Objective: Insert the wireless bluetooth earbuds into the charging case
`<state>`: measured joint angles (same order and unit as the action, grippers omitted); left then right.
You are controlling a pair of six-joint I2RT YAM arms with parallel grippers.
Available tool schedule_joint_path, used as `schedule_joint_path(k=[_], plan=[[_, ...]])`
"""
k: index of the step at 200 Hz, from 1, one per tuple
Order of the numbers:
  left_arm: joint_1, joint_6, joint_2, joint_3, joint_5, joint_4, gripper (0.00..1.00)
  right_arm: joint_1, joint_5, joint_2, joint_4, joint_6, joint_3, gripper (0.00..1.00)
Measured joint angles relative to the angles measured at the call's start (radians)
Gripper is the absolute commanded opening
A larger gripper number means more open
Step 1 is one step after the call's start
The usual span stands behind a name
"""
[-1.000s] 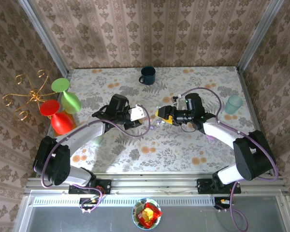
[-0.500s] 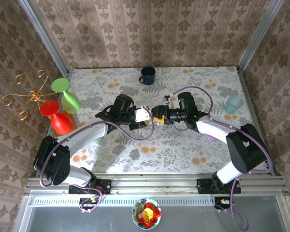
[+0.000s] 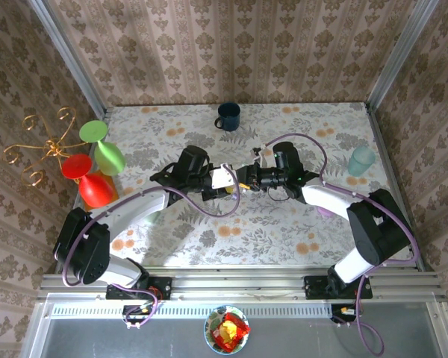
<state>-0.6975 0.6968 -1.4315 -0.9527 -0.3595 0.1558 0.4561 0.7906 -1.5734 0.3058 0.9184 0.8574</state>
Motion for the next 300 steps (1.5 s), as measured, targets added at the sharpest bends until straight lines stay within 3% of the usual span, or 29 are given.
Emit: schedule_joint_path(k=[48,85,125,179,214,274,300], plan=[[-0.004,-0.042,0.009,0.045,0.012,-0.140,0.75,-0.018,-0.001,0.018,0.043,0.035,-0.020,0.15],[0.029,-0.158,0.085,0.176,-0.053,-0.338,0.85,-0.073,0.012,0.061,0.161,0.171,-0.061,0.18],[0.071,-0.325,0.118,0.258,-0.150,-0.588,0.86,-0.138,0.055,0.064,0.378,0.377,-0.112,0.16],[0.123,-0.541,0.102,0.292,-0.281,-0.898,0.85,-0.142,0.074,0.061,0.695,0.606,-0.124,0.15],[0.155,-0.644,0.082,0.292,-0.354,-1.011,0.85,-0.142,0.087,0.043,0.848,0.701,-0.124,0.13],[0.155,-0.734,-0.002,0.254,-0.452,-1.129,0.87,-0.134,0.127,0.016,0.930,0.781,-0.124,0.09],[0.155,-0.779,-0.043,0.237,-0.483,-1.194,0.81,-0.122,0.151,0.016,0.930,0.809,-0.119,0.07]])
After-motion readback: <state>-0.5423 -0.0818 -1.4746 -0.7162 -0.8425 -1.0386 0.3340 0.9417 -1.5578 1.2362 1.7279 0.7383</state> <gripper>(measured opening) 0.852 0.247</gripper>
